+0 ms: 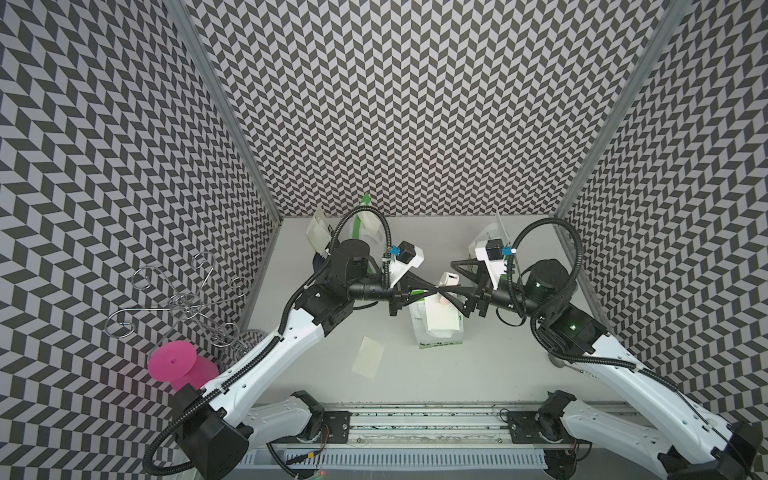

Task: Staple the receipts to the bags
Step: Staple the receipt to the takeout bag, then pick up the stapler from the takeout bag.

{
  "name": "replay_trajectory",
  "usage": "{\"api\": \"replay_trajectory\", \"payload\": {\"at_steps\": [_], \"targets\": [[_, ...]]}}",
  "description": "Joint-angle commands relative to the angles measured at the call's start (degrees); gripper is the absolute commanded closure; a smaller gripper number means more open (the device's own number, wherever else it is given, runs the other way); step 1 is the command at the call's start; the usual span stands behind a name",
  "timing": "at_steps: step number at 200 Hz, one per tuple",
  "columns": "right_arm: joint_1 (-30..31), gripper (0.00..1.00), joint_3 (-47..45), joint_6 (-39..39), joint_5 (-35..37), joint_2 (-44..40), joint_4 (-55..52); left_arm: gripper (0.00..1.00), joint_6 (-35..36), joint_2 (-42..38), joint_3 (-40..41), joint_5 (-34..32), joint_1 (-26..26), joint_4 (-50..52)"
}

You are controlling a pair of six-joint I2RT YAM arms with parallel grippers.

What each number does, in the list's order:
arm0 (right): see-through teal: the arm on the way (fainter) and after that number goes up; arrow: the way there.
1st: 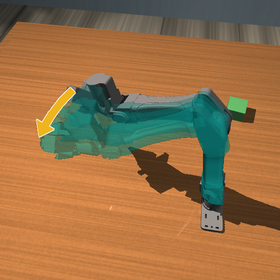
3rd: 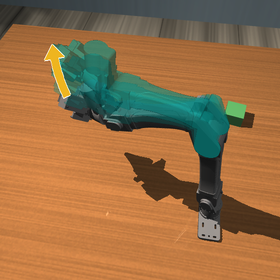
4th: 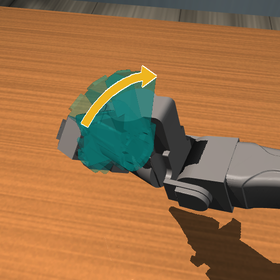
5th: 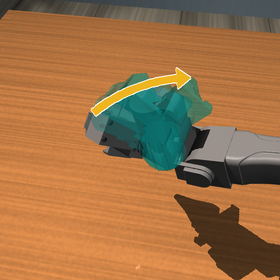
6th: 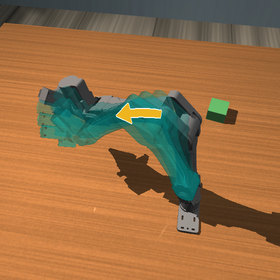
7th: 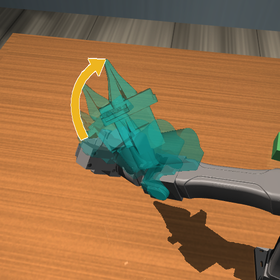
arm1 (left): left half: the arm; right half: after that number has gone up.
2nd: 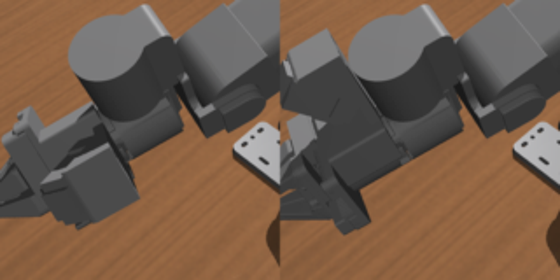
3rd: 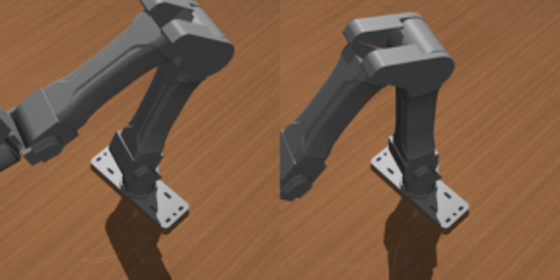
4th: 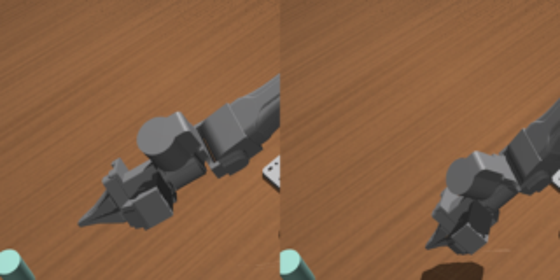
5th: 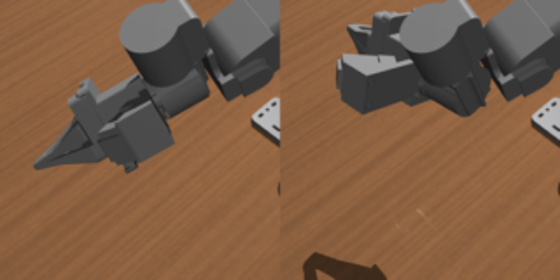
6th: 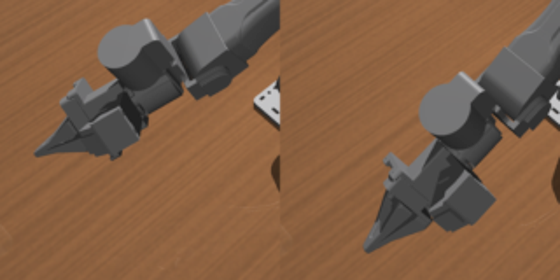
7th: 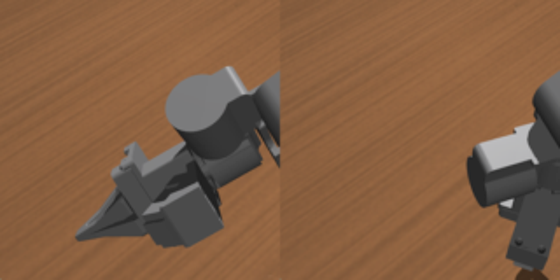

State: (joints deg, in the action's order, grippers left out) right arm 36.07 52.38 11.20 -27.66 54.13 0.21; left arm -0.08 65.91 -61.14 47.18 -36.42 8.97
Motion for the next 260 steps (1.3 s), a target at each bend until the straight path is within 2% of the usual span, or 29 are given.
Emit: {"api": "replay_trajectory", "payload": {"at_steps": [1, 22, 42, 62, 80, 96, 116, 141, 170, 192, 227, 249, 260], "targets": [[0.02, 0.13, 2.23, 4.07, 7.42, -2.04, 7.63, 1.0, -7.76, -1.91, 0.84, -14.22, -1.71, -6.45], [2.56, 0.16, 3.25, 3.93, 15.48, -1.39, 6.68, 1.0, -9.39, -2.26, 0.5, -25.05, -4.46, -5.94], [6.13, 0.18, 5.27, 2.27, 22.25, 1.19, 3.82, 1.0, -10.15, -2.21, 0.43, -30.99, -6.39, -5.74], [8.48, 0.22, 6.66, 0.86, 25.4, 3.19, 2.2, 1.0, -10.1, -1.6, 0.41, -32.04, -7.3, -5.52], [9.48, 0.29, 7.14, 0.57, 28.52, 4.29, 0.88, 1.0, -9.81, -1.62, 0.54, -32.31, -8.04, -5.77], [9.71, 0.31, 6.47, 0.62, 30.76, 4.49, 0.67, 1.0, -9.54, -1.72, 0.61, -32.42, -8.48, -5.9], [9.72, 0.35, 5.57, 0.32, 31.28, 4.67, 0.64, 1.0, -9.41, -1.33, 0.39, -32.34, -8.62, -5.5], [9.72, 0.43, 4.67, -0.18, 28.4, 5.4, 1.45, 1.0, -9.41, -0.87, 0.59, -31.79, -8.8, -5.85], [9.72, 0.55, 4.31, -0.8, 27.06, 6.75, 2.08, 1.0, -9.39, 0.18, 0.54, -31.43, -8.79, -5.89], [9.72, 0.7, 4.56, -1.03, 27.66, 7.91, 1.99, 1.0, -9.72, 0.56, 0.51, -31.34, -8.8, -6.18], [9.8, 0.89, 4.75, -0.78, 31.83, 8.63, 5.4, 1.0, -10.84, 2.05, -0.6, -31.57, -8.75, -4.22], [9.72, 0.99, 5.67, 1.07, 37.39, 10.0, 6.84, 1.0, -12.37, 2.71, -0.56, -32.38, -8.79, -3.05], [9.5, 1.0, 5.8, 1.88, 40.35, 10.08, 7.92, 1.0, -13.0, 2.74, -0.22, -32.75, -8.73, -2.91]]}}
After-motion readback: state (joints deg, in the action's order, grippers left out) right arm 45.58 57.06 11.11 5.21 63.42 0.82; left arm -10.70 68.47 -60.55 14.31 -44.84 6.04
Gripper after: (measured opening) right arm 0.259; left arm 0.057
